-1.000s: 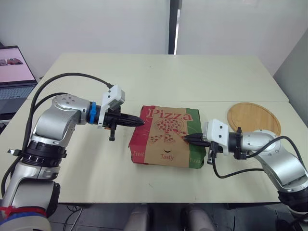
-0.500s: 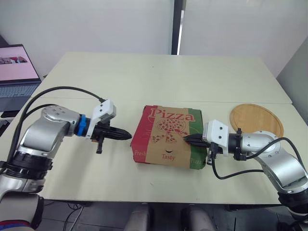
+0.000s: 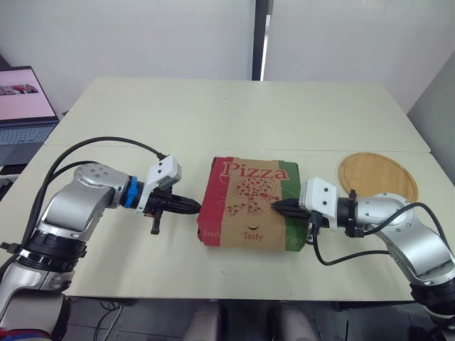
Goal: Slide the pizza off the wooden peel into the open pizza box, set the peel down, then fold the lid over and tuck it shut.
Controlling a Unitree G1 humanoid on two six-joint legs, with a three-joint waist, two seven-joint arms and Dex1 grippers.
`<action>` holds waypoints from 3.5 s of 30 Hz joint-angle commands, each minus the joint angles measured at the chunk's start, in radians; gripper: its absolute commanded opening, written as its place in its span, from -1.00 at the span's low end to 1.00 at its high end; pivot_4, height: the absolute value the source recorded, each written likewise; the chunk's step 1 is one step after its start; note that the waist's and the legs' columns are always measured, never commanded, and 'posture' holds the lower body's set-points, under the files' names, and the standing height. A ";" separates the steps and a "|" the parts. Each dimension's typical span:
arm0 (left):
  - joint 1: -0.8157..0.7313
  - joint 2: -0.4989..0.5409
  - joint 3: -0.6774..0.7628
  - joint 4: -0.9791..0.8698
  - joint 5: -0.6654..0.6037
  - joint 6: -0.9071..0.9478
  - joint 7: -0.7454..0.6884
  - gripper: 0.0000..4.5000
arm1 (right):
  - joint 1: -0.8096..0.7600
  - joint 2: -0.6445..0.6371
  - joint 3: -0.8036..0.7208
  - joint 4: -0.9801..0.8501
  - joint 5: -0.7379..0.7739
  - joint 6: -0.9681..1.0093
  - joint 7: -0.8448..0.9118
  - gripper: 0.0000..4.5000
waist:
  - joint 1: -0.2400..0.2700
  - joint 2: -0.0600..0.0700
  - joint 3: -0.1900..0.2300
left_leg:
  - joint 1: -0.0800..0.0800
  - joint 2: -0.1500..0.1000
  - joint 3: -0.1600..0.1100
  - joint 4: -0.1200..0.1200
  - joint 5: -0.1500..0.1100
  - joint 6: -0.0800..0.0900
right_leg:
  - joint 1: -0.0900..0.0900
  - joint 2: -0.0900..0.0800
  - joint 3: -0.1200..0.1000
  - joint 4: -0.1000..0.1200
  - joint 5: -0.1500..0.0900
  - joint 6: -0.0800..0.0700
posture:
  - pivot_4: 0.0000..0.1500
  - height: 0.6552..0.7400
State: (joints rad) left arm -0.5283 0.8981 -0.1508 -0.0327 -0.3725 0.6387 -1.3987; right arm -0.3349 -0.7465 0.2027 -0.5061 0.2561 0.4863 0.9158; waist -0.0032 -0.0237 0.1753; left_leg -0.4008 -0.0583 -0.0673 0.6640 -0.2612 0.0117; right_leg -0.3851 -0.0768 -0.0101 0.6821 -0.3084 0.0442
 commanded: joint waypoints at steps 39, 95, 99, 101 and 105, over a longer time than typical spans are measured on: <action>-0.319 -0.251 -0.110 0.314 0.114 -0.249 -0.062 -1.00 | 0.128 -0.258 -0.235 -0.284 0.164 0.111 0.041 0.99 | -0.003 0.000 0.000 | 0.000 0.000 0.000 0.001 0.000 0.000 | 0.001 0.000 0.000 0.000 0.000 0.000 | 1.00 0.72; -0.289 -0.253 -0.122 0.269 0.160 -0.262 -0.059 -1.00 | 0.246 -0.236 -0.348 -0.283 0.250 0.190 0.023 0.99 | 0.000 0.000 0.000 | 0.001 0.000 -0.001 0.001 0.000 0.000 | 0.003 0.000 -0.001 -0.001 0.000 0.000 | 1.00 0.72; -0.290 -0.255 -0.122 0.266 0.158 -0.259 -0.059 -1.00 | 0.187 -0.188 -0.190 -0.238 0.082 0.092 -0.068 0.99 | -0.001 0.000 0.000 | 0.001 0.000 -0.001 0.001 0.000 0.000 | 0.003 0.000 -0.001 -0.001 0.000 0.000 | 1.00 0.72; -0.290 -0.255 -0.123 0.264 0.159 -0.260 -0.060 -1.00 | 0.165 -0.162 -0.141 -0.213 0.026 0.062 -0.099 0.99 | -0.001 0.000 0.000 | 0.000 0.000 -0.001 0.001 0.000 0.000 | 0.002 0.000 -0.001 -0.001 0.000 0.000 | 1.00 0.72; -0.289 -0.254 -0.125 0.261 0.160 -0.262 -0.062 -1.00 | 0.134 -0.127 -0.074 -0.178 -0.049 0.030 -0.127 0.99 | -0.001 0.000 0.000 | 0.000 0.000 -0.001 0.001 0.002 -0.004 | 0.002 0.000 -0.001 0.000 0.000 0.000 | 1.00 0.72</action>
State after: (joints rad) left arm -0.8126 0.6411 -0.2728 0.2446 -0.2190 0.3817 -1.4538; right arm -0.1857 -0.8772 0.1222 -0.6849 0.2461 0.5442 0.8070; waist -0.0041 -0.0241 0.1752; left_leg -0.4004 -0.0586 -0.0680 0.6653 -0.2589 0.0080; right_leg -0.3829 -0.0764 -0.0111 0.6818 -0.3084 0.0443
